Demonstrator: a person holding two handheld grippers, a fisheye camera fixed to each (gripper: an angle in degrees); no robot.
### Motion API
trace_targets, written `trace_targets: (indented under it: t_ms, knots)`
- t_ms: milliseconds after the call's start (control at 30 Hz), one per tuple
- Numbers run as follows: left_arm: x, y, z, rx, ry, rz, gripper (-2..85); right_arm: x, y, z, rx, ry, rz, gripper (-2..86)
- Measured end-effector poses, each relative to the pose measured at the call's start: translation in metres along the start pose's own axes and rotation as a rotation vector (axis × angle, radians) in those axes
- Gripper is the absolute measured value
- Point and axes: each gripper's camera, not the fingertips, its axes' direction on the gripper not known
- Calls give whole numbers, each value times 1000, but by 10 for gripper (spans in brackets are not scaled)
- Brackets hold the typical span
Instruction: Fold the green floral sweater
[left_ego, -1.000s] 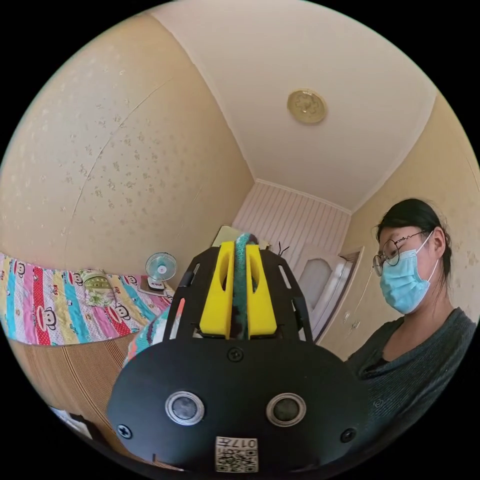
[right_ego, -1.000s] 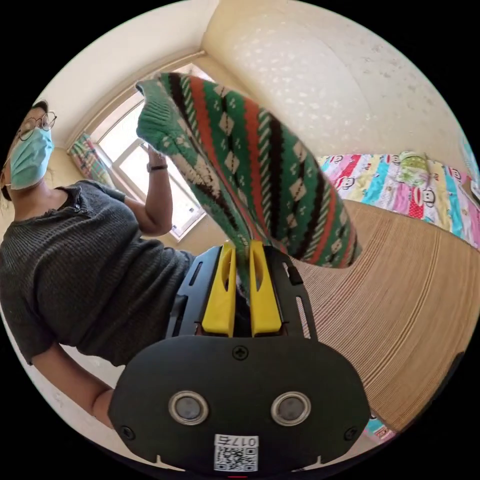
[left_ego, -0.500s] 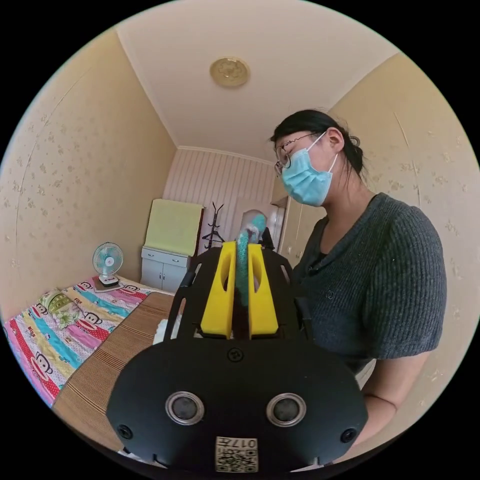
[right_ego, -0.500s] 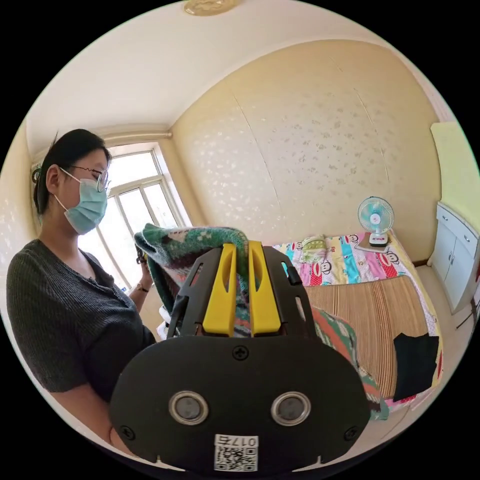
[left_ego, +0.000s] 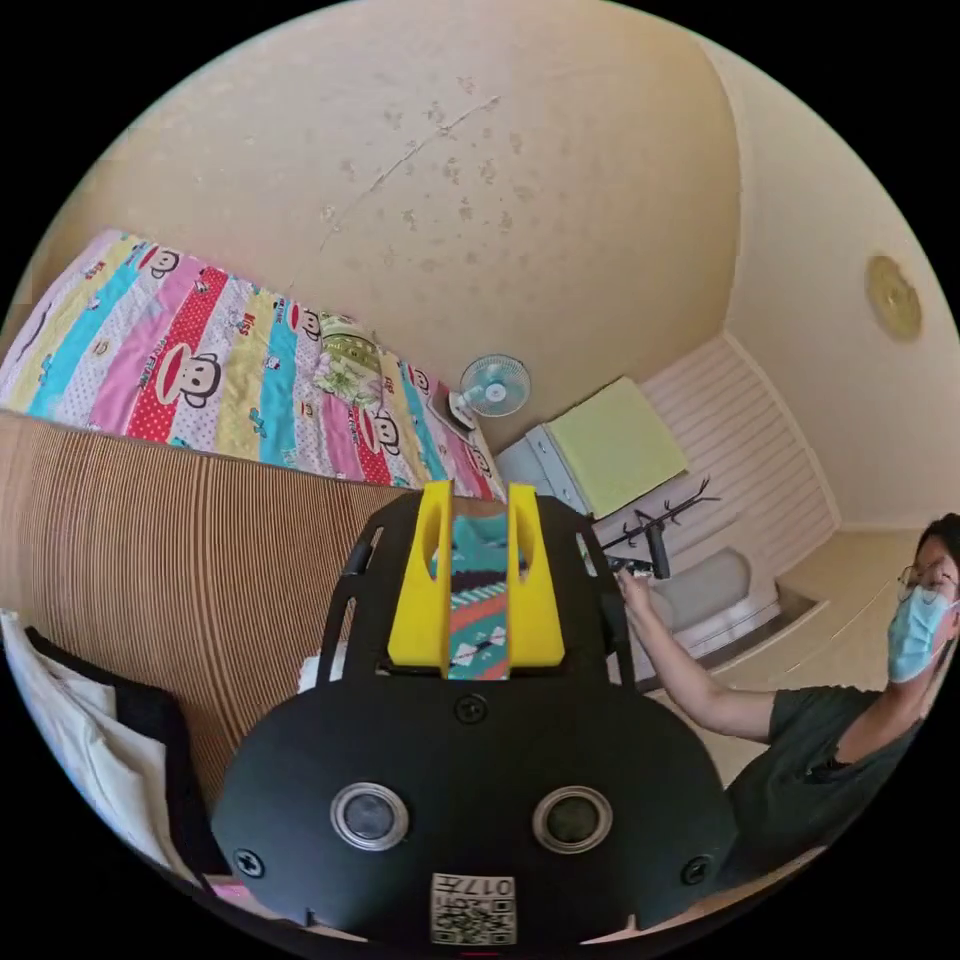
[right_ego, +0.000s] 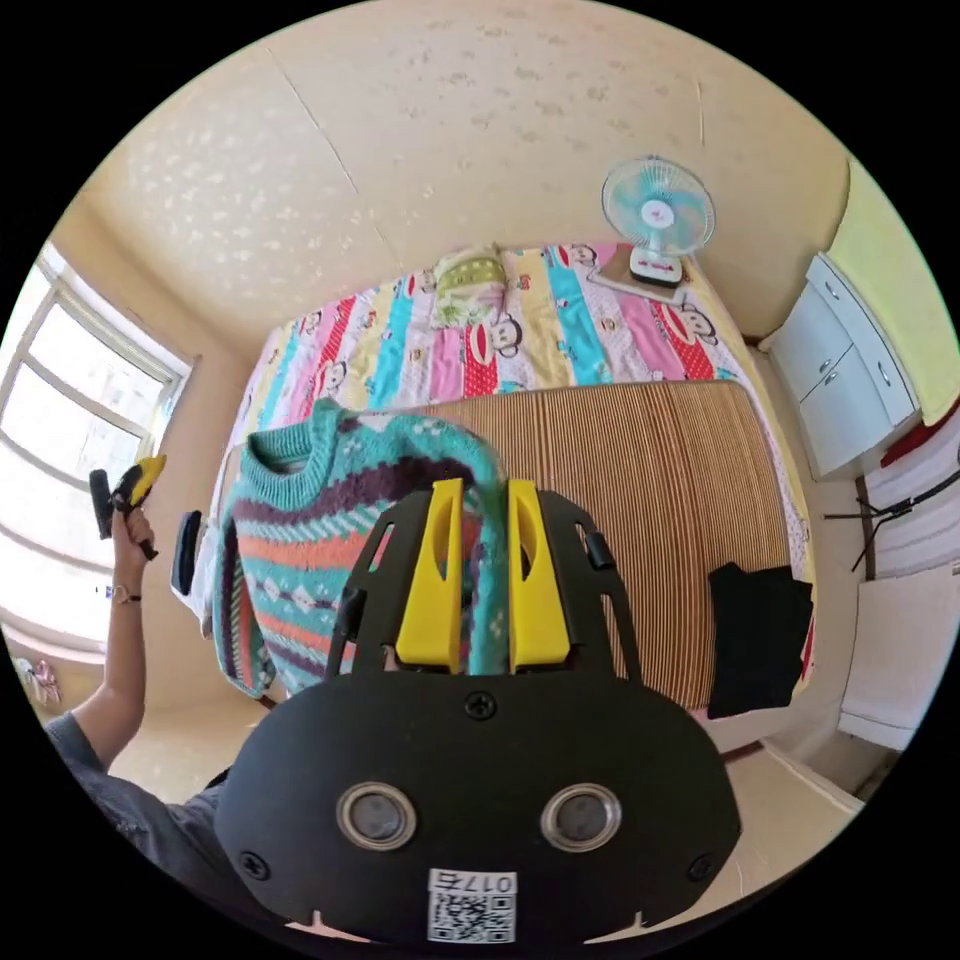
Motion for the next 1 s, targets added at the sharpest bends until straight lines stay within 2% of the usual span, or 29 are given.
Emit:
trace_targets:
  t_ms: [67, 133, 200, 267, 367, 467, 533, 633, 700, 767, 833, 867, 900, 933, 967, 1000]
  knots:
    - [-46, 5, 23, 118, 124, -126, 78, 7, -19, 37, -73, -6, 10, 85]
    - [-54, 23, 51, 119, 34, -181, 78, 7, -19, 76, -140, -4, -37, 91]
    - [-51, 41, 98, -37, -95, -151, 79, 11, -8, 113, -247, 1, -68, 98]
    - [-49, 78, 182, -312, -225, -132, 85, 21, 8, 150, -374, 26, -78, 107]
    - [-48, 132, 284, -600, -250, -140, 93, 55, 39, 185, -498, 96, -2, 136]
    - [-47, 178, 354, -748, -300, -176, 101, 94, 58, 202, -585, 187, 53, 169]
    - [-51, 198, 383, -808, -307, -229, 104, 121, 65, 228, -762, 120, 24, 161]
    - [-62, 220, 407, -869, -284, -338, 102, 125, 48, 227, -881, 101, -160, 96]
    - [-70, 229, 406, -885, -272, -393, 95, 130, 21, 208, -917, 28, -201, 58]
    - [-75, 231, 392, -879, -265, -408, 87, 152, -15, 167, -837, -208, -150, 42]
    - [-76, 226, 372, -821, -244, -405, 82, 216, -66, 89, -614, -544, 13, 34]
    - [-80, 222, 358, -773, -226, -426, 75, 237, -77, 67, -541, -591, 61, 33]
    - [-83, 221, 350, -753, -225, -447, 70, 283, -97, 20, -386, -630, 159, 30]
    - [-91, 219, 335, -717, -237, -500, 65, 332, -110, -31, -221, -554, 283, 27]
    - [-99, 217, 321, -686, -249, -545, 63, 356, -114, -58, -145, -480, 351, 26]
    - [-103, 217, 315, -675, -259, -564, 64, 399, -114, -113, 14, -293, 497, 22]
